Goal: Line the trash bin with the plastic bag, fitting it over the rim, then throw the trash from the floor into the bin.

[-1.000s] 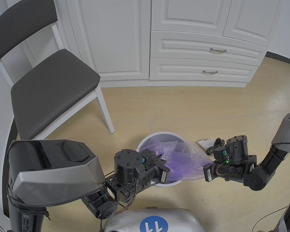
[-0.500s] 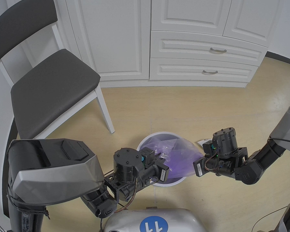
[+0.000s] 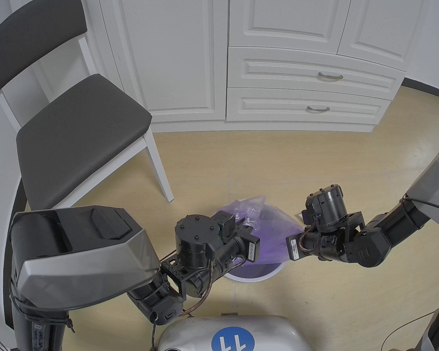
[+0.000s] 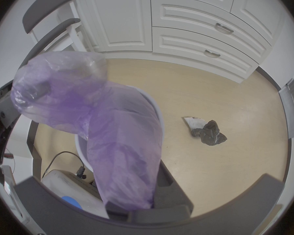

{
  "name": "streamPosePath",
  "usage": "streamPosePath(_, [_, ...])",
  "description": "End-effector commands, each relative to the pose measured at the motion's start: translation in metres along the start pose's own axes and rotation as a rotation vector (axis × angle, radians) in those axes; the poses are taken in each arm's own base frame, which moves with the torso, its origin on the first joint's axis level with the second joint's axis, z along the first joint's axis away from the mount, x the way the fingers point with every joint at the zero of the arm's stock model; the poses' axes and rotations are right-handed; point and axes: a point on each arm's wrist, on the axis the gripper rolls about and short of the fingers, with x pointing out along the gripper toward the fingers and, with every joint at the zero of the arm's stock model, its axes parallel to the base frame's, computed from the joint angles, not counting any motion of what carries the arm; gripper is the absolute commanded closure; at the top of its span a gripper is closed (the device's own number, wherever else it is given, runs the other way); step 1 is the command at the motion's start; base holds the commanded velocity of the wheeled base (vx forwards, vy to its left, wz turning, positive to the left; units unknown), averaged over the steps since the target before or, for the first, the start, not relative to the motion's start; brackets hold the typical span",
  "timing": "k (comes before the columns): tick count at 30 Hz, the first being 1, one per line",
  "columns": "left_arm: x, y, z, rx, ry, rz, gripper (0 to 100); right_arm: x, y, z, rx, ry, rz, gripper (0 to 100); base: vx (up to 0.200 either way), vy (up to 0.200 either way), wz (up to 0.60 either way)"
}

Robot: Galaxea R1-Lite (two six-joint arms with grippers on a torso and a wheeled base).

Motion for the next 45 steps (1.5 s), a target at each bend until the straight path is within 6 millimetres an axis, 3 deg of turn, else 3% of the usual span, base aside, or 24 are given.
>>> streamPosePath(1, [0.004,-0.003,0.007,-0.025,-0.019,-0.002,100,0.005,0.002,0.002,0.008,-0.005,-0.014,100,0.000,0.000,0.00])
streamPosePath(5, [0.007,-0.006,0.002,-0.063,0.009,-0.005,100,0.012,0.006,-0.002,0.013,0.009,-0.013,100,0.000,0.000,0.00])
streamPosePath(12, [0.018,-0.004,-0.026,-0.099,0.070,0.006,100,0.034,0.017,-0.007,0.052,0.029,-0.009,100,0.000,0.000,0.00])
streamPosePath(18, [0.026,0.000,-0.042,-0.110,0.091,0.019,100,0.033,0.016,-0.007,0.064,0.027,-0.012,100,0.000,0.000,0.00])
streamPosePath(22, [0.025,0.015,-0.034,-0.114,0.082,0.050,100,0.011,0.002,0.004,0.071,-0.009,-0.026,100,0.000,0.000,0.00])
streamPosePath(26, [0.010,0.041,-0.008,-0.114,0.109,0.094,100,-0.007,-0.033,0.000,-0.036,-0.001,-0.087,100,0.000,0.000,0.00])
streamPosePath(30, [0.004,0.074,0.002,-0.122,0.130,0.122,100,0.004,-0.048,-0.011,-0.083,0.045,-0.125,100,0.000,0.000,0.00])
streamPosePath(31, [0.004,0.074,0.002,-0.122,0.130,0.122,100,0.004,-0.048,-0.011,-0.083,0.045,-0.125,100,0.000,0.000,0.00])
streamPosePath(35, [-0.007,0.114,-0.005,-0.085,0.185,0.114,100,0.028,-0.058,-0.022,-0.085,0.055,-0.156,100,0.000,0.000,0.00])
streamPosePath(39, [-0.009,0.129,-0.007,-0.059,0.222,0.148,100,0.037,-0.072,-0.027,-0.109,0.064,-0.183,100,0.000,0.000,0.00])
streamPosePath(45, [-0.016,0.148,-0.011,0.023,0.266,0.188,100,0.039,-0.075,-0.029,-0.112,0.071,-0.191,100,0.000,0.000,0.00])
